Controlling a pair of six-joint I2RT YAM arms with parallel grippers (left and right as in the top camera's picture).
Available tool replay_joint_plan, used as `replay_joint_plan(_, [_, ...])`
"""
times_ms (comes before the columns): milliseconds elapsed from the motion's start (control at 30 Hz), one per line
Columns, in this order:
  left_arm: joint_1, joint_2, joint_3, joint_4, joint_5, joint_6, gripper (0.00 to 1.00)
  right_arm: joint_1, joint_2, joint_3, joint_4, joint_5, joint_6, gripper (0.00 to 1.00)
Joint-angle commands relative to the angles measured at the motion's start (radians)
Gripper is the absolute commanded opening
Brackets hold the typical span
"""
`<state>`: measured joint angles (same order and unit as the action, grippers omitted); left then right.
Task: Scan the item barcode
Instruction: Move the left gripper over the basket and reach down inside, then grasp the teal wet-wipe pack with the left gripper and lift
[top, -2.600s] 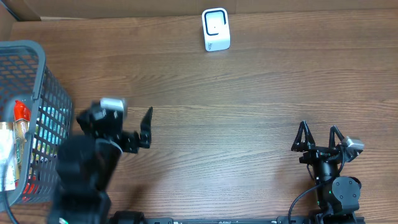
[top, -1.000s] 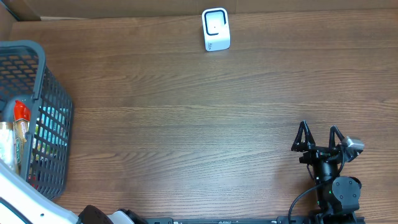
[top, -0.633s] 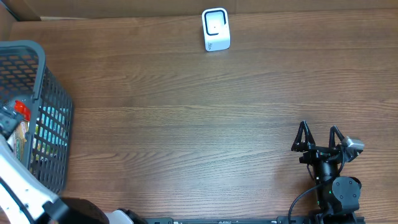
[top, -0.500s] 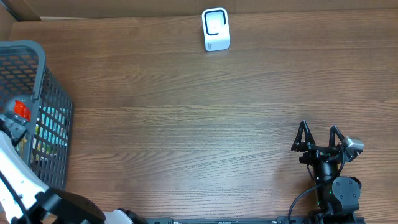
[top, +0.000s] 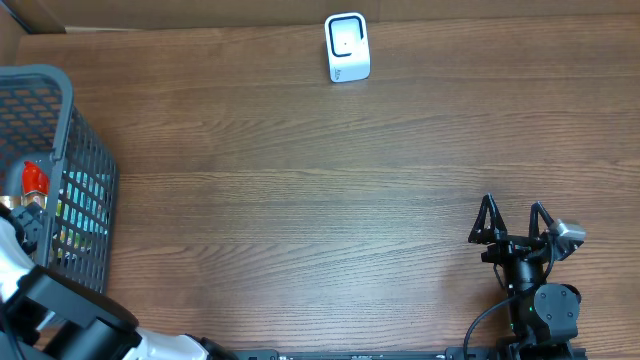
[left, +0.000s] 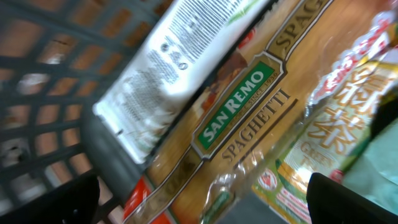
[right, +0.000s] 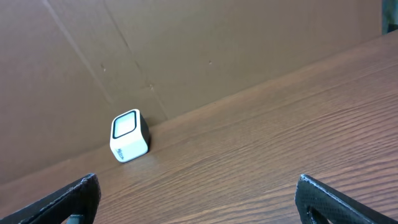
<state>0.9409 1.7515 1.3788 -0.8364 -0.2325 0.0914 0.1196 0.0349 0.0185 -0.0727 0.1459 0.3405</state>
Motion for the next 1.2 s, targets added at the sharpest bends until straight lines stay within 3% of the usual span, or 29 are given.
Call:
replay_joint_plan(0, [0.014, 0.019, -0.011, 0.023, 0.179, 0.123, 0.97, 0.005, -0.002, -0.010, 0.004, 0.011, 0.006, 1.00])
replay_joint_plan(167, [0.008, 0.026, -0.011, 0.071, 0.288, 0.227, 0.97, 0.005, -0.002, -0.010, 0.004, 0.011, 0.006, 1.00])
replay_joint_plan(333, [0.006, 0.048, -0.011, 0.111, 0.315, 0.239, 0.94, 0.005, -0.002, -0.010, 0.004, 0.011, 0.006, 1.00])
replay_joint_plan(467, [-0.015, 0.071, -0.011, 0.161, 0.444, 0.243, 0.88, 0.005, -0.002, -0.010, 0.004, 0.011, 0.006, 1.00])
replay_joint_plan(633, [-0.119, 0.078, -0.011, 0.253, 0.463, 0.271, 0.88, 0.005, -0.002, -0.010, 0.004, 0.011, 0.006, 1.00])
replay_joint_plan(833, [-0.211, 0.088, -0.011, 0.327, 0.462, 0.241, 0.87, 0.005, -0.002, -0.010, 0.004, 0.011, 0.006, 1.00])
replay_joint_plan(1167, [-0.226, 0.182, -0.011, 0.270, 0.505, 0.162, 0.82, 0.005, -0.002, -0.010, 0.004, 0.011, 0.006, 1.00])
